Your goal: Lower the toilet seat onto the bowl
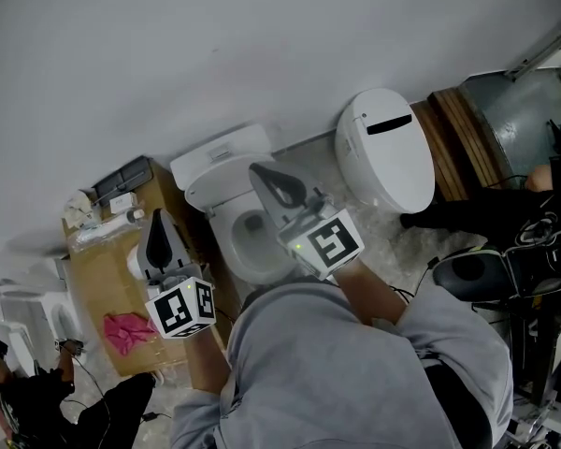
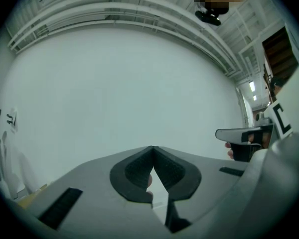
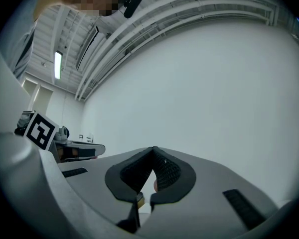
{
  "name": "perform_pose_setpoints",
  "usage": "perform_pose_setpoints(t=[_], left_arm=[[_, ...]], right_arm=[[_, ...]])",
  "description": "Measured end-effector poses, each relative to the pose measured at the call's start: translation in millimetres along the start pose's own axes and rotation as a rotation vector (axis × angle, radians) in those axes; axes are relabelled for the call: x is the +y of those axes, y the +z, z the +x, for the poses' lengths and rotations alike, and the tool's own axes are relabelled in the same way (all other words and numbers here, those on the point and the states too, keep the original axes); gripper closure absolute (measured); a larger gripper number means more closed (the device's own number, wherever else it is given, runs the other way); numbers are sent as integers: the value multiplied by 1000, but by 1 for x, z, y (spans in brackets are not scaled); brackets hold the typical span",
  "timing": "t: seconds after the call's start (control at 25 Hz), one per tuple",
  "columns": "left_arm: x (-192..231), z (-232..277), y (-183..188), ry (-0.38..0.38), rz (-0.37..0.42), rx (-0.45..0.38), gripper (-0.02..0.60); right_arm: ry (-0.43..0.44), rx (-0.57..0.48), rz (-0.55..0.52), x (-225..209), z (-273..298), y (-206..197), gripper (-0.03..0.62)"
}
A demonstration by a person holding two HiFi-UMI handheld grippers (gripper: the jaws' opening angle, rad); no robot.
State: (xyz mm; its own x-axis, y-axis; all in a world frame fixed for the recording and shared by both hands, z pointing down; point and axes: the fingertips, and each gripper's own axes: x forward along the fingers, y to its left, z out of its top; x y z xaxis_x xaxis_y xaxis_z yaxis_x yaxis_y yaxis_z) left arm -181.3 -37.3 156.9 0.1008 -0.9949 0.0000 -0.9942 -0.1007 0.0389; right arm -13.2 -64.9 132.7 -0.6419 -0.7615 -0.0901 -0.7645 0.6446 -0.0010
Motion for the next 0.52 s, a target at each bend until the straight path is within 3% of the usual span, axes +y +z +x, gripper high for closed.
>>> perform_pose_setpoints(t=[0.52], left_arm=[[-6,-9,1,-18,-3,2,581]], right_arm=[[1,-4,-29,7,-10,-1,597]])
